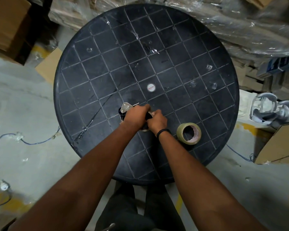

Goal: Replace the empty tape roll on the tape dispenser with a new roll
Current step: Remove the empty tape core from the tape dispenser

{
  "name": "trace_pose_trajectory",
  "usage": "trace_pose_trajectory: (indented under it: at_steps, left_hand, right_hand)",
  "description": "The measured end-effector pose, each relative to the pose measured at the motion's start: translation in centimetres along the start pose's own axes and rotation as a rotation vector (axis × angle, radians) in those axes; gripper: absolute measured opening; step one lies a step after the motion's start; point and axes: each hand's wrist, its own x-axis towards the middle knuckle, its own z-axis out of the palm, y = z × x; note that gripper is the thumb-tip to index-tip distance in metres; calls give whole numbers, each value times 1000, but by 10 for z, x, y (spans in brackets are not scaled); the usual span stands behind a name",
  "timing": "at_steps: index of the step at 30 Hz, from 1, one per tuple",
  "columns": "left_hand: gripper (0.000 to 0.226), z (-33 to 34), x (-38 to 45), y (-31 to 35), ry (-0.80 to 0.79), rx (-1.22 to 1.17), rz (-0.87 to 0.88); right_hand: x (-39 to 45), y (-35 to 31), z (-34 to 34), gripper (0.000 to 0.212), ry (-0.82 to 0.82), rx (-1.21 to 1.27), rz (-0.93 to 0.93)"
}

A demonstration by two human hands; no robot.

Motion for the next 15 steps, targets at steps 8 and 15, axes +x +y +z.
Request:
trace_pose_trajectory:
  at_steps: [8,15]
  left_hand:
    - [30,-13,-5,1,66,40,-52]
    - [70,14,-45,-19,415,-89,80]
  right_hand:
    - [3,-10,-24,19,-31,-61,-94]
    - [9,3,-53,13,-25,34,-111]
